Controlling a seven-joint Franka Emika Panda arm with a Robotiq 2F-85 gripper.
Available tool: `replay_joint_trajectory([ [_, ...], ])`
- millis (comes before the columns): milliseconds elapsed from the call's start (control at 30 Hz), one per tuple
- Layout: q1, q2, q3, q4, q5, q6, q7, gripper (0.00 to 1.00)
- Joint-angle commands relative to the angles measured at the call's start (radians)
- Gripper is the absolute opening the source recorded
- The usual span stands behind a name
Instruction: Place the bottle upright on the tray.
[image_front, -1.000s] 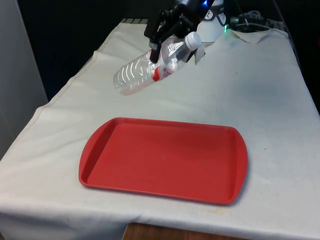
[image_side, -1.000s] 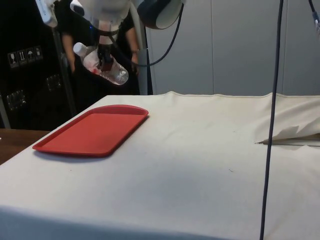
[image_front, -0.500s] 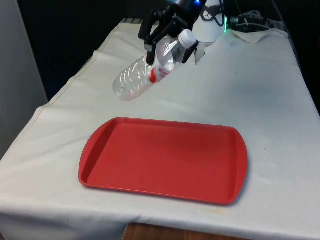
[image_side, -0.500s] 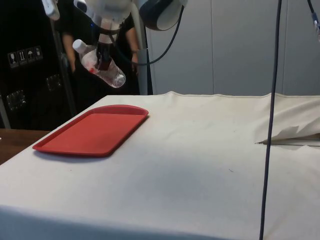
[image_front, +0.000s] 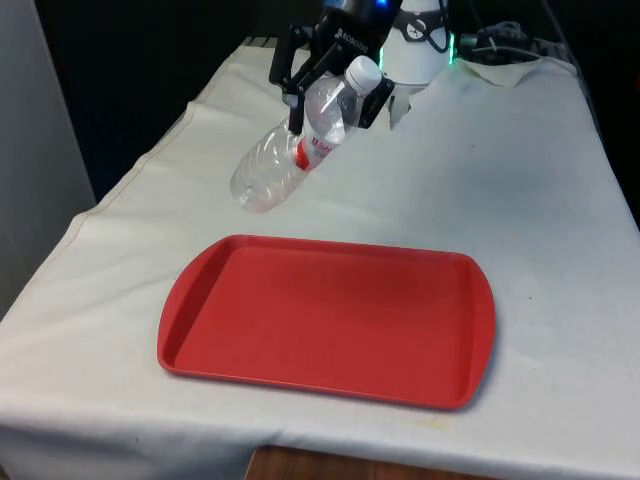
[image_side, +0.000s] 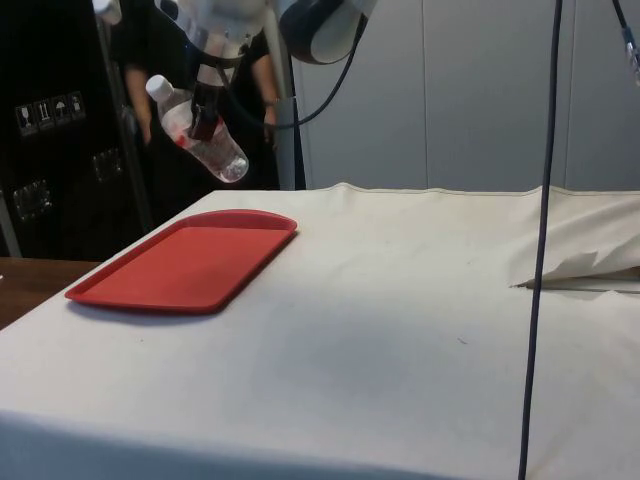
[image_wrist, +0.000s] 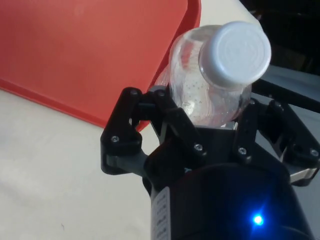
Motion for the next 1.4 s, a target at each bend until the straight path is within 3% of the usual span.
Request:
replay_joint_trajectory([
  [0, -0.008, 0.000, 0.005, -0.008, 0.018, 0.021, -0.003, 0.16],
  [33, 0.000, 0.001, -0.001, 0.000, 0.007, 0.004, 0.000, 0.16],
  [67, -0.008, 0.001, 0.004, -0.008, 0.025, 0.024, -0.003, 0.16],
  [267, -0.011, 0.004, 0.003, -0.014, 0.074, 0.047, -0.004, 0.16],
  [300, -0.003, 0.003, -0.004, -0.007, 0.063, 0.028, 0.000, 0.16],
  [333, -0.012, 0.005, 0.002, -0.015, 0.081, 0.051, -0.004, 0.16],
  [533, -0.015, 0.012, -0.001, -0.023, 0.128, 0.078, -0.006, 0.16],
  [567, -0.005, 0.010, -0.011, -0.017, 0.117, 0.060, 0.000, 0.16],
  [600, -0.015, 0.013, -0.002, -0.025, 0.136, 0.082, -0.008, 0.16],
  [800, -0.017, 0.018, -0.007, -0.033, 0.182, 0.106, -0.011, 0.16],
  [833, -0.005, 0.017, -0.021, -0.024, 0.175, 0.093, 0.000, 0.16],
  [867, -0.018, 0.019, -0.007, -0.034, 0.195, 0.111, -0.011, 0.16],
  [1067, -0.018, 0.023, -0.007, -0.036, 0.240, 0.129, -0.010, 0.16],
  [1100, -0.005, 0.022, -0.022, -0.026, 0.221, 0.110, 0.000, 0.16],
  [1133, -0.017, 0.024, -0.007, -0.036, 0.245, 0.133, -0.010, 0.16],
  [1367, -0.018, 0.033, -0.006, -0.036, 0.296, 0.156, -0.010, 0.16],
])
